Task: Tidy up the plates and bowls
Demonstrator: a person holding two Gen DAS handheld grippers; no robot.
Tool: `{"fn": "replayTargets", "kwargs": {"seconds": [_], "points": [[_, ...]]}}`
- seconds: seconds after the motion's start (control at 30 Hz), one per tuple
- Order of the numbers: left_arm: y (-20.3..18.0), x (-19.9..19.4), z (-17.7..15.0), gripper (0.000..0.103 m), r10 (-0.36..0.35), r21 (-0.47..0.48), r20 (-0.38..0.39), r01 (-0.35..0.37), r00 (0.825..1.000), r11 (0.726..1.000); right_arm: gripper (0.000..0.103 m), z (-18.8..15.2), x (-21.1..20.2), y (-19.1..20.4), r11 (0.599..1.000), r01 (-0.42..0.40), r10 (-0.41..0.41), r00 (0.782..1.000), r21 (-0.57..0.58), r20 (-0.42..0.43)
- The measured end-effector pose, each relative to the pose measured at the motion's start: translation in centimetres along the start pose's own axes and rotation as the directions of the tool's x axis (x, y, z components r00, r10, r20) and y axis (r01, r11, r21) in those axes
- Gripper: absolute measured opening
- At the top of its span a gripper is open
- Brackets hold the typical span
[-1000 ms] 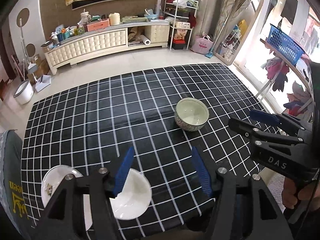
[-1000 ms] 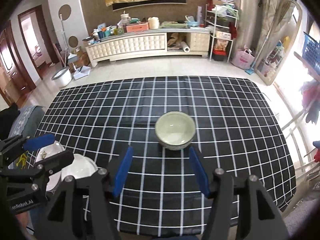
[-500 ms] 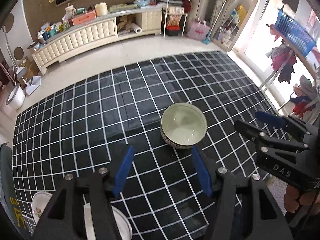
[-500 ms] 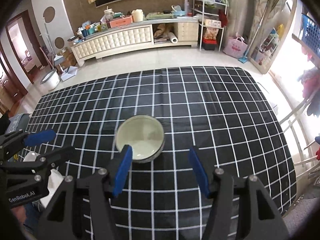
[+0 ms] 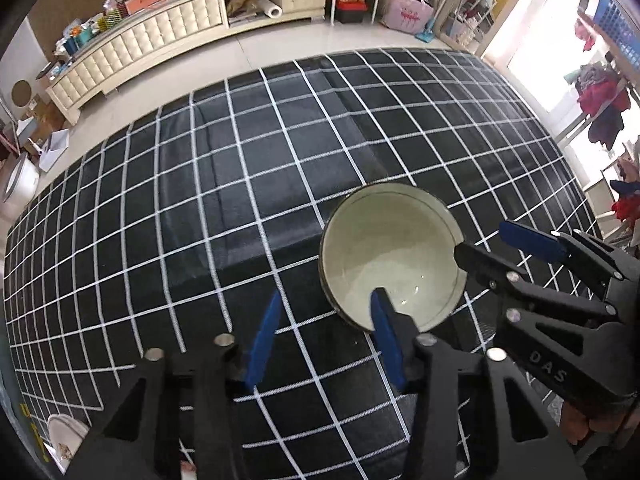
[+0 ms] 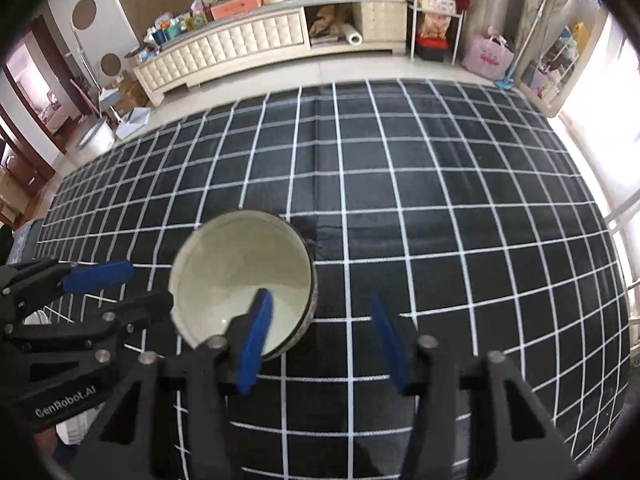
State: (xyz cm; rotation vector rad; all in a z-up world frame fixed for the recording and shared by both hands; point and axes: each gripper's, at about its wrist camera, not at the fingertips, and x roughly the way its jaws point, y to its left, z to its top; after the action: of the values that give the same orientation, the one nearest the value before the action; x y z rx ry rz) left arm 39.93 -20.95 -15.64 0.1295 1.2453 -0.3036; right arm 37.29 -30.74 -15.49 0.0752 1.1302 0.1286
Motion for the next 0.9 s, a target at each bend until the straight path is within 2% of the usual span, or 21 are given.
{"fn": "replayTargets", "kwargs": {"seconds": [0.07,0.1,0.3,0.4,0.57,0.8,0.9], "points": [[0.0,0.9,0.2,0.035,0.005,-0.003,-0.001,-0.005,1.0,1.0,0.042,0.1,0.7,-0.3,0.999,-0.026,0.026,1.0,0.023,-0.017],[0.0,1.3,0.2,0.03,-0.001,-0.005,-0.009,0.001,1.0,1.0,0.036,0.1,1.0,-0.5,0.999,-0.036,0.036,0.999,0.031,-0.029],[-0.3,2.6,0.0,0.017,-0.012,0.001,-0.018,0.012,1.0,1.0,0.022,-0.1,1.7,-0.2,0.998,-0.059,0.06,0.998,0.021,-0.034],[-0.4,2.9,0.3,0.013,-0.015,0.006,-0.022,0.015,1.0,1.0,0.018,-0.1,1.9,-0.1,0.998,-0.056,0.056,0.998,0.012,-0.034],[-1.0,3.3,0.8,0.013,0.018,0.046,-0.025,-0.016,1.0,0.999,0.014,0.3,2.3,0.5,1.0,-0.028,0.028,0.999,-0.011,-0.038],[-0.7,3.4,1.4,0.012,0.001,0.028,-0.047,0.0,0.999,1.0,0.011,0.2,2.3,1.3,1.0,0.026,-0.026,1.0,0.002,-0.013],[-0.3,2.6,1.1,0.01,-0.029,0.006,-0.036,0.029,0.999,1.0,0.009,-0.1,2.0,1.3,0.999,0.037,-0.036,0.999,0.024,-0.013]]}}
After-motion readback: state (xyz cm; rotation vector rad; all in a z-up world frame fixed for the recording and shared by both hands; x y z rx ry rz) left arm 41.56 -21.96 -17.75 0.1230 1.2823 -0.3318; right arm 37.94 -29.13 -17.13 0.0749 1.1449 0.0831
